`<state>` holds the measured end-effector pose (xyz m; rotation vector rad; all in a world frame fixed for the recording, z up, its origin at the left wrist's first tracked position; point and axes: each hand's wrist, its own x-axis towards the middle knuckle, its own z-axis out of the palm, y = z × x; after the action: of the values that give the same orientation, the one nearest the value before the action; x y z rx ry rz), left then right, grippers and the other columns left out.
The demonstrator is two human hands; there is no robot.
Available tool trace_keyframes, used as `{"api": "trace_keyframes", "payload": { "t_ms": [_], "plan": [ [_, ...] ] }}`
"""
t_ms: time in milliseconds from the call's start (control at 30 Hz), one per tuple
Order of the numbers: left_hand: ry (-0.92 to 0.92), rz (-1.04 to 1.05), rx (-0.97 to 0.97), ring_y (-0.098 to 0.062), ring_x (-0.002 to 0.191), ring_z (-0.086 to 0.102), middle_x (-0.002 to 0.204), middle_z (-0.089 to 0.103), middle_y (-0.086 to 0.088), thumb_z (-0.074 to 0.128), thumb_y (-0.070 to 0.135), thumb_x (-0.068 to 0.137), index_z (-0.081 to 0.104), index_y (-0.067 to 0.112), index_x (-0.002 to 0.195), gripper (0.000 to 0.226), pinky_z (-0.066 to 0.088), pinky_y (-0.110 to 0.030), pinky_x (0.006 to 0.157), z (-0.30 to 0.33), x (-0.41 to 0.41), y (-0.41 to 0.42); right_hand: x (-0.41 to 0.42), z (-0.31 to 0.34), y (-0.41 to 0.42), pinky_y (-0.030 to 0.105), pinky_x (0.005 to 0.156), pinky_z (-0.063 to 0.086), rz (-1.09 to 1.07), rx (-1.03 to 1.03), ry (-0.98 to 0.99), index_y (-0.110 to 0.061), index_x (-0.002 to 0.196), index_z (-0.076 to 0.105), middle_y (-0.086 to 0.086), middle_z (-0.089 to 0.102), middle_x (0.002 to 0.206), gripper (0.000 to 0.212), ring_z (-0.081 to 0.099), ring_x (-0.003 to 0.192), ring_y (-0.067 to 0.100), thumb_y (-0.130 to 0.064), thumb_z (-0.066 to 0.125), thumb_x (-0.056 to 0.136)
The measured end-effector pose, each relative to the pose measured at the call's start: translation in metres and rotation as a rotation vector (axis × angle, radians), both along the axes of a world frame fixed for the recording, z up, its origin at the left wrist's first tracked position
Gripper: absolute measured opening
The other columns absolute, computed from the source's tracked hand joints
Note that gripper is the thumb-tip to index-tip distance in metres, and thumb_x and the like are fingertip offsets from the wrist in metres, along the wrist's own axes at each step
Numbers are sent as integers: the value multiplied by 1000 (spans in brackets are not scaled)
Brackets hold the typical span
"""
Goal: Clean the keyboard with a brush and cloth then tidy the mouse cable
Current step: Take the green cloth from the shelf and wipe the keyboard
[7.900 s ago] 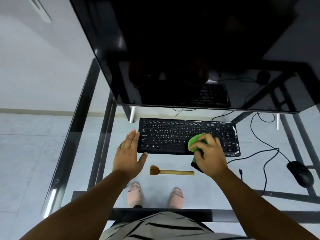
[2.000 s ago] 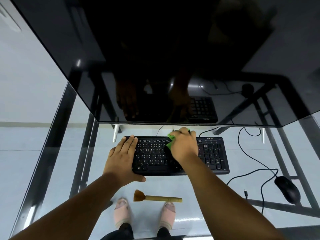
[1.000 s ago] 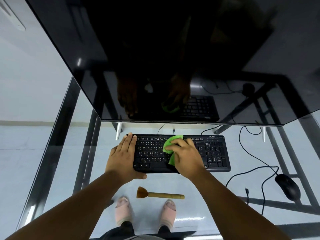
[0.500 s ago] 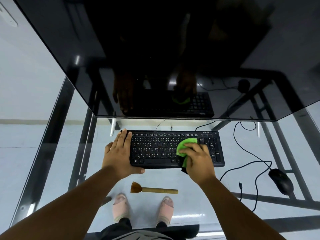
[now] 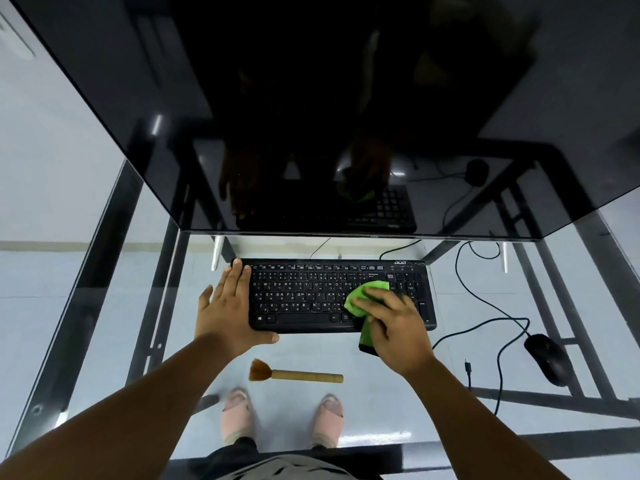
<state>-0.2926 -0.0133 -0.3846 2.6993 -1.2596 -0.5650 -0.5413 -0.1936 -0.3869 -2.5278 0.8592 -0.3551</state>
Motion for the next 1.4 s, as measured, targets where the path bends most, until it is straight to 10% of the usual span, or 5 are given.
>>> {"api": "trace_keyframes", "payload": {
  "t_ms": [167,367,700,1033,1400],
  "plan": [
    [-2,18,-37,-15,149,0,162,-4,1,65,77,58,1,21,153,128,4,-43,120,0,-8,3,-14,10,-5,23,92,46,-336,297,-108,-22,130,54,-3,46,123,56,55,102,10,-9,71,79],
    [-54,54,-193,-18,142,28,155,29,2,41,73,75,34,22,145,87,16,-44,116,-1,-21,8,-17,18,-19,27,65,35,-362,338,188,-28,59,47,-5,47,73,36,52,71,20,-31,77,77],
    [269,198,-546,-6,96,62,105,66,8,65,19,88,65,23,115,28,52,-31,91,23,-40,-11,-2,38,-28,41,79,52,-303,762,-106,-17,84,62,11,69,85,9,62,78,20,-19,63,92],
    [1273,409,-605,-17,115,62,115,70,-4,75,7,79,29,21,145,82,43,-37,104,61,-42,-56,46,92,-29,26,79,54,3,1036,-347,-1,103,59,8,73,94,11,68,89,18,3,51,95],
    [923,317,-713,-14,71,58,72,53,-6,71,1,83,49,31,137,65,51,-17,77,67,-33,-47,51,86,-26,39,85,52,-12,877,-269,-36,124,54,11,66,81,53,64,84,27,-5,71,85]
  ]
}}
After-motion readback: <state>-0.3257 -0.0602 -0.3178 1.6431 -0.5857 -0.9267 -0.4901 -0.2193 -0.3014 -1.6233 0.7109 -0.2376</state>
